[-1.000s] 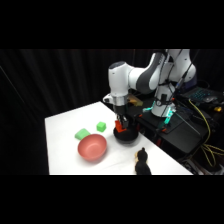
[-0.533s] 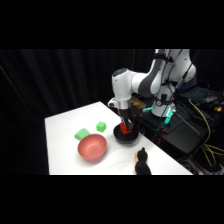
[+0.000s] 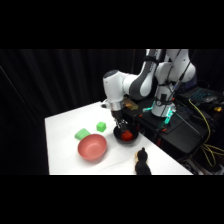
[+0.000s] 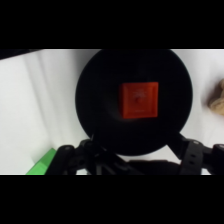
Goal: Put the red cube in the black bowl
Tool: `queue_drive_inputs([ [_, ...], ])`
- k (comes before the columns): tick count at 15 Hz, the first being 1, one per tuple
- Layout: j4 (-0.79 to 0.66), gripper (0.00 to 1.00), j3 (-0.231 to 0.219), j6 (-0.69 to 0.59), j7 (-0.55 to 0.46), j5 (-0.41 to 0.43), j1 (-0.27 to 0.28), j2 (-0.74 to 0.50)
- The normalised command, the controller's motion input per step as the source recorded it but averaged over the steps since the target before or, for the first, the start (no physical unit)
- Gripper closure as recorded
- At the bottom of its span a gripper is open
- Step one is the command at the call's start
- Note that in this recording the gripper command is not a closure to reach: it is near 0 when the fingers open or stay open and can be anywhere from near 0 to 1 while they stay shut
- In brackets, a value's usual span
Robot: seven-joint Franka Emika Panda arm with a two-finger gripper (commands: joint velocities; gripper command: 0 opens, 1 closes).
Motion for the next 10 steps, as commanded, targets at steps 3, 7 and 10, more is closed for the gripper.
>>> queue_drive_inputs([
  [3,0.17,0.0,-0.041,-0.81,0.09,-0.294,0.026,-0.63],
  [7,0.36,0.0,-0.013,-0.83,-0.04,-0.091,-0.041,-0.42],
  [10,0.53,0.0,-0.024,-0.5,-0.15,-0.02,-0.071,0.0],
])
